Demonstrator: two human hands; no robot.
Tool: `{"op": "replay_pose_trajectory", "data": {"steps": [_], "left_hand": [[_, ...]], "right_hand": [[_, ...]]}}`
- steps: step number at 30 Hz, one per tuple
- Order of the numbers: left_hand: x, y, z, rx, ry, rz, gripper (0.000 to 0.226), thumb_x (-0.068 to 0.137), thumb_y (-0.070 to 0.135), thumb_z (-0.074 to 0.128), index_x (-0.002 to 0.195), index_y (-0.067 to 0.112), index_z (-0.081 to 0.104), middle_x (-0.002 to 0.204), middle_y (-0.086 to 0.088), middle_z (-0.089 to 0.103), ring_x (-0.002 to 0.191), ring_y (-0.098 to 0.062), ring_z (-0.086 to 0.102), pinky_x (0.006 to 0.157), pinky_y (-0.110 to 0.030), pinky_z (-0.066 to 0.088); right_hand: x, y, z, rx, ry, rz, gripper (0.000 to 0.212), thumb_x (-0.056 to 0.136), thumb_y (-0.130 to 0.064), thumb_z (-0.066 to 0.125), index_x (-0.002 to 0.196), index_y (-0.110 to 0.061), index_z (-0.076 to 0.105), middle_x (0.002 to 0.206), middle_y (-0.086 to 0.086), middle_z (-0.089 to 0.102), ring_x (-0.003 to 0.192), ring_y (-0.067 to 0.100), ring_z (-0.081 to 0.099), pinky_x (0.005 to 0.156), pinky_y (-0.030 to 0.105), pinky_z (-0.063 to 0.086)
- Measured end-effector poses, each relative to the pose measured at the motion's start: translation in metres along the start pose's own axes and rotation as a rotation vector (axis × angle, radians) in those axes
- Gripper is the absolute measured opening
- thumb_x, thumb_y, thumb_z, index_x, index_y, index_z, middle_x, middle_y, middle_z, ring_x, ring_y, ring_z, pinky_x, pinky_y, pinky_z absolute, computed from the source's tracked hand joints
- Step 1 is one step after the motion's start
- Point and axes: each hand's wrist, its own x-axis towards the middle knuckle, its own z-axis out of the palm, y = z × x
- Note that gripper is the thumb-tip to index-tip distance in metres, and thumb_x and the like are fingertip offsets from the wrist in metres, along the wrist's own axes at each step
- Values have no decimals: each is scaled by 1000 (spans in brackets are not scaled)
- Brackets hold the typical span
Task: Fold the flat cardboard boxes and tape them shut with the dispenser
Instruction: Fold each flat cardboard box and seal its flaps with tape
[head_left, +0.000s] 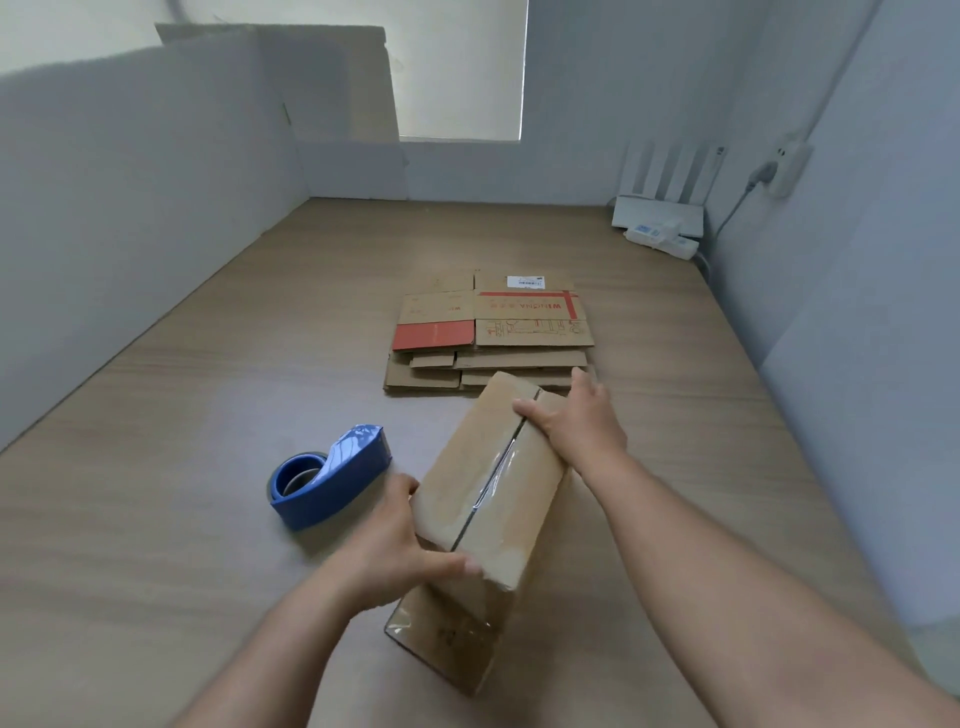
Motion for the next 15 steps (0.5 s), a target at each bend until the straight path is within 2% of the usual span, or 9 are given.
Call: {"op": "replay_pose_trajectory", "data": {"steps": [2, 4, 9, 15], "left_hand": [[-4, -1, 16, 41, 46, 54, 124, 57, 64, 80, 150, 34, 4, 142, 21, 29, 128, -9, 40, 99, -28, 43], [-8, -1, 30, 93, 138, 84, 127, 59, 70, 74, 152, 36, -5, 154, 20, 21, 137, -9, 33, 108, -34, 38], [-2, 19, 55, 185, 372, 79, 119, 66, 79, 60, 153, 29, -4, 156, 13, 26, 137, -12, 35, 102, -33, 43], [22, 35, 55, 234, 407, 99, 111, 70, 74, 61, 151, 30, -1, 145, 5, 44, 123, -18, 51, 85, -36, 54]], "right_hand": [[-10, -4, 4, 81, -23, 72, 117, 70, -69, 66, 152, -18, -1, 151, 13, 24, 134, 31, 36, 101, 44, 38], [-23, -3, 10, 139, -80, 97, 123, 71, -66, 67, 151, -17, -13, 150, 16, 26, 133, 33, 37, 103, 42, 36], [-60, 11, 21, 167, -196, 13, 122, 75, -57, 71, 149, -18, -17, 150, 13, 32, 133, 31, 39, 107, 40, 35], [-73, 31, 13, 288, -248, -30, 116, 74, -47, 75, 151, -22, -8, 151, 6, 32, 134, 24, 37, 110, 39, 35]]}}
